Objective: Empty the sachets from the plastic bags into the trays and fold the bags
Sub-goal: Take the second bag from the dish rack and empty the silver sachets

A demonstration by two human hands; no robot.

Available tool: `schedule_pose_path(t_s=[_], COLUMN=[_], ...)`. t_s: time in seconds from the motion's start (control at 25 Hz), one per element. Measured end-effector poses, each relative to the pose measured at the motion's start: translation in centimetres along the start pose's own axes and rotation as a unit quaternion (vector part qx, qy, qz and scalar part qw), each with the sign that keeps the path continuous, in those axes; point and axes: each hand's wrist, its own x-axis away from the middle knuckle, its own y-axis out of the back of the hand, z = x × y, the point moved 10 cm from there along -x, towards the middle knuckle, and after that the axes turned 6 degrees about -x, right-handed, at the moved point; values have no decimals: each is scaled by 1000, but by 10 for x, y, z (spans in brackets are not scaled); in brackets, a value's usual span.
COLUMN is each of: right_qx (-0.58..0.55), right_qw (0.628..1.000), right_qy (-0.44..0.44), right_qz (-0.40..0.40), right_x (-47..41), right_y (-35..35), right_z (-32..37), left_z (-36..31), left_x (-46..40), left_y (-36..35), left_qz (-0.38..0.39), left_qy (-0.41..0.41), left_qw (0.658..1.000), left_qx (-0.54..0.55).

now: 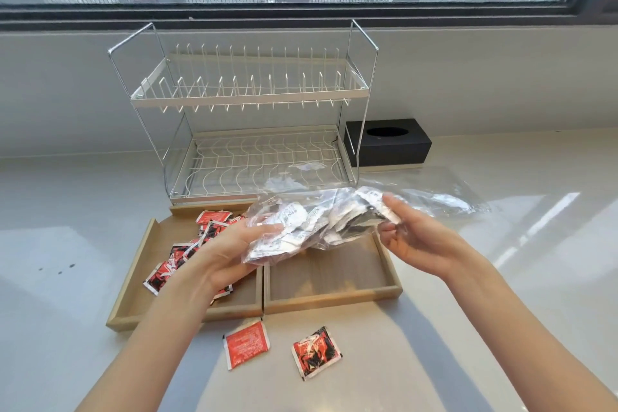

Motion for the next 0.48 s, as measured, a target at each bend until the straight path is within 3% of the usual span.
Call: schedule_pose_path(t_s=[0.24,0.36,0.48], right_qx=[77,116,82], right_qw=[996,992,995], right_qy=[18,34,51], right_qz=[-37,-33,-10], right_x=[3,5,9], right_y=[7,3,-6], right_z=[8,13,23], left_z=[-1,-10,-24], left_x=[-3,4,15], left_y=[3,-7,-10], left_qz=[-50,-25,16], left_qy=[-15,-33,-31], left_qw=[999,999,999], left_qx=[-2,11,35])
